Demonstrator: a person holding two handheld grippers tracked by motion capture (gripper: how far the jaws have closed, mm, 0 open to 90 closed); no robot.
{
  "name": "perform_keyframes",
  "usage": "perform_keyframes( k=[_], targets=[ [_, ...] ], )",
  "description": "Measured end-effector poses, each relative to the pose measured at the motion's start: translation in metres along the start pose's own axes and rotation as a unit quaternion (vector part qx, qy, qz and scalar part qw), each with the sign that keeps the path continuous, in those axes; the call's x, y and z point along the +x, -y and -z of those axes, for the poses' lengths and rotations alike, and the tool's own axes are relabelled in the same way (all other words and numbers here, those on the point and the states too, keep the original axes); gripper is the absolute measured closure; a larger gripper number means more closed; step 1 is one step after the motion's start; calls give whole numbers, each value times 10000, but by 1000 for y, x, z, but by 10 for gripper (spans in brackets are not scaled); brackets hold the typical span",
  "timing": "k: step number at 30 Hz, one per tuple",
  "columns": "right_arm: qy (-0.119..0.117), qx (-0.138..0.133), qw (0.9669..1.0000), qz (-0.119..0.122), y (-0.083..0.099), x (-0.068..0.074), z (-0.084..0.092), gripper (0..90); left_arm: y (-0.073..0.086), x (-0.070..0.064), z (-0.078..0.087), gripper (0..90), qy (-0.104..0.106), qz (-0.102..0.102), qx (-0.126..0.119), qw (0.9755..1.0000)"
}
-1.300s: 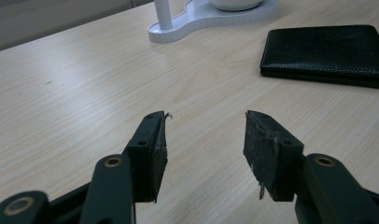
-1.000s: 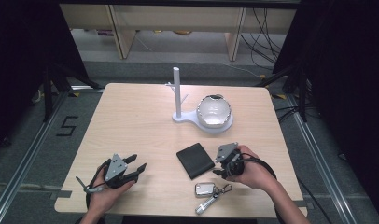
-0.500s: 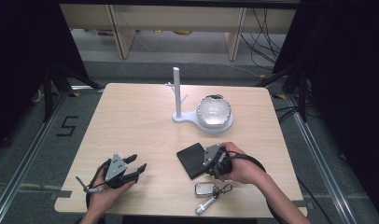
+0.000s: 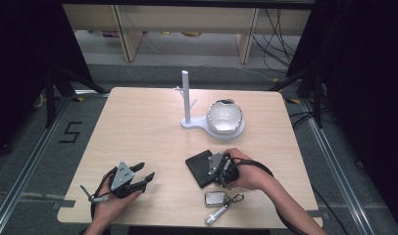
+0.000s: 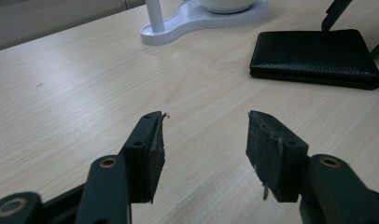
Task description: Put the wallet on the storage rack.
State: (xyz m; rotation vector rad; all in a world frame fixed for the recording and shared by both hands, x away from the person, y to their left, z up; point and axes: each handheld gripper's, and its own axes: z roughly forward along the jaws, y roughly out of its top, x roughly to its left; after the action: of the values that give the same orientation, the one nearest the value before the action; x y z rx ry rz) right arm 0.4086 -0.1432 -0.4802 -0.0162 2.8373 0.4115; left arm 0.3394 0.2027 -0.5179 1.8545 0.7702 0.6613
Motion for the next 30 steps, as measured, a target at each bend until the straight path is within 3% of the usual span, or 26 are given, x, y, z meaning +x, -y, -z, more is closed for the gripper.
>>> perform_keyframes(
  k=[3,4,9,12,15,18,19,24,25,26,29,30],
  targets=[
    [-8,57,9999,132,-2,0,-1,403,0,0,0,459,0,-1,-10,10000],
    [-13,102,9999,13,-2,1,-1,408,0,0,0,459,4,7,-4,10000],
    [-25,109,9999,120,-2,0,0,488,1,-1,-1,458,12,31,-32,10000],
    [9,137,9989,452,-2,-2,-1,572,1,-1,-2,458,39,32,-15,10000],
    [98,153,9982,572,-5,3,1,691,2,-2,-2,459,42,15,35,10000],
    [197,206,9975,644,-8,7,2,747,2,-3,-2,458,73,39,36,10000],
    [189,161,9965,794,-9,6,2,771,2,-3,-2,458,56,28,-23,10000],
    [213,-117,9992,312,-8,2,12,800,4,-2,-1,458,49,82,6,10000],
    [230,-148,9987,425,-10,-2,16,803,3,-1,0,458,27,20,46,10000],
    [211,-189,9994,184,-11,-3,21,804,3,-1,-1,458,27,20,40,10000],
    [141,-225,9995,-175,-15,-13,40,807,3,-2,-1,458,53,51,0,10000],
    [64,-211,9987,-449,-17,-17,47,807,3,-2,-1,458,36,59,-40,10000]
  ],
)
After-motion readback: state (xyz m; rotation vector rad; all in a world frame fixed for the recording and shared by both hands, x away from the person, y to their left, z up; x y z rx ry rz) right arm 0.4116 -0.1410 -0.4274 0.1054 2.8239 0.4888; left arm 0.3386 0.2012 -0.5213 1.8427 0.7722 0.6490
